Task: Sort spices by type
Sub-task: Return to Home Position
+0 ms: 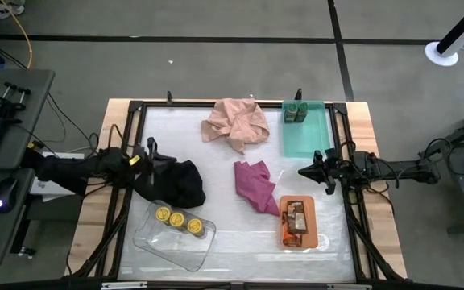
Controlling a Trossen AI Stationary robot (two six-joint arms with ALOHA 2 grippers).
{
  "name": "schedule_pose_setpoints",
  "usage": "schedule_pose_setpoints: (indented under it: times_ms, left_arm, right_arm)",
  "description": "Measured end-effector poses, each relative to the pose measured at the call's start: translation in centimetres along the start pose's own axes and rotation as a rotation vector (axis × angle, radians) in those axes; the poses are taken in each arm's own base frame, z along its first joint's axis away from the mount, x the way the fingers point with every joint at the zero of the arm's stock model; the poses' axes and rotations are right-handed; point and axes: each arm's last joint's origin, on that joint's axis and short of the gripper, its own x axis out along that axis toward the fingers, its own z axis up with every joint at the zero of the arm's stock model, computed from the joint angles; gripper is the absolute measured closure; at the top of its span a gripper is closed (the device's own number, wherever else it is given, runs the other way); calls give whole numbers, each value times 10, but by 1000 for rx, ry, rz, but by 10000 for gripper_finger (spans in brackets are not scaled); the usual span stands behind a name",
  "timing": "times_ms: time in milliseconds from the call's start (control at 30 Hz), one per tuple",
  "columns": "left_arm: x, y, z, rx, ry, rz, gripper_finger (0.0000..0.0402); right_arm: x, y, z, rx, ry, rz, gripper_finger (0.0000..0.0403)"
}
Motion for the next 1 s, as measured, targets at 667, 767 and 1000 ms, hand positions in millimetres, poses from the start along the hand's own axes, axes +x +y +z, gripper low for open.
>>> schedule_pose_setpoints:
  times_ms: [667,767,1000]
  left_arm:
    - [-1,-4,-5,62,58,-105,401]
    - [-1,-4,-5,63,58,-103,401]
    - [-1,-4,-5,63,58,-103,401]
  right_arm:
    - [0,0,0,0,0,0,399]
    - [0,0,0,0,0,0,399]
    - [0,0,0,0,0,0,399]
